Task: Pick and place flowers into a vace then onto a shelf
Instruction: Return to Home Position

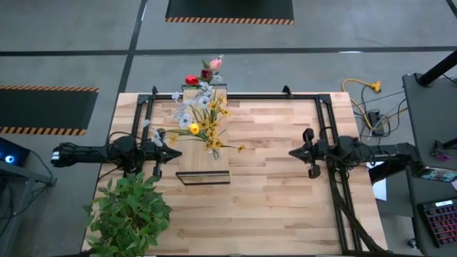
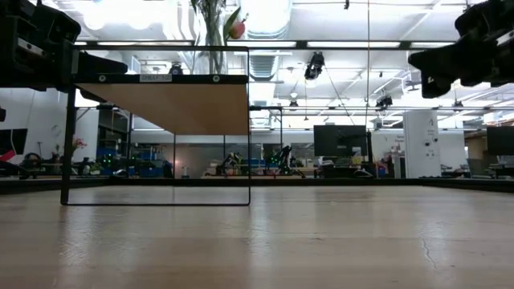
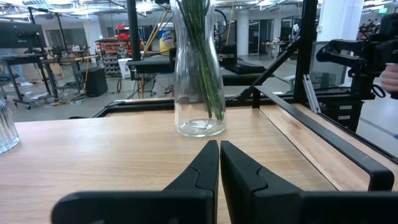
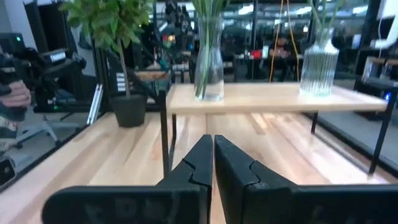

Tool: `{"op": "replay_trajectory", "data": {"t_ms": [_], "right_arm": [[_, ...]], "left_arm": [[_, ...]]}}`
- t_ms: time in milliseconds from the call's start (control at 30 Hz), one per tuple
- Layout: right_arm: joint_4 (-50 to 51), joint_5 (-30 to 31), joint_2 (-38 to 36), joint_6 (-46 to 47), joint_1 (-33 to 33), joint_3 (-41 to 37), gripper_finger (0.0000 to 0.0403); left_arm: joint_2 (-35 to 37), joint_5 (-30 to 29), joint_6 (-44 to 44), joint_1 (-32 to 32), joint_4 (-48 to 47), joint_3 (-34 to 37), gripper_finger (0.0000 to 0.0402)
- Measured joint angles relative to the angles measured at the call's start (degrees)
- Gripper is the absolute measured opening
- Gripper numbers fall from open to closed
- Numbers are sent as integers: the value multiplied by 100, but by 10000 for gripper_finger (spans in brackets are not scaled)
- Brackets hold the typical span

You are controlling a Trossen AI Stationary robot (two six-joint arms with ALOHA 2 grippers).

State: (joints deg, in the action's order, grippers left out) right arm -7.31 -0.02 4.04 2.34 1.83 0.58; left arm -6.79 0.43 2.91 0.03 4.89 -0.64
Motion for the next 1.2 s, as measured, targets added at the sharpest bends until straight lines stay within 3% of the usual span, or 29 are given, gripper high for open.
{"op": "replay_trajectory", "data": {"t_ms": [767, 967, 1200], "right_arm": [[503, 16, -64, 238, 0, -2, 8], [501, 10, -57, 1035, 4, -2, 8], [502, 14, -57, 273, 4, -2, 8]], "left_arm": [[0, 0, 1, 0, 0, 0, 0], [0, 0, 1, 0, 0, -1, 0], [0, 0, 1, 0, 0, -1, 0]]}}
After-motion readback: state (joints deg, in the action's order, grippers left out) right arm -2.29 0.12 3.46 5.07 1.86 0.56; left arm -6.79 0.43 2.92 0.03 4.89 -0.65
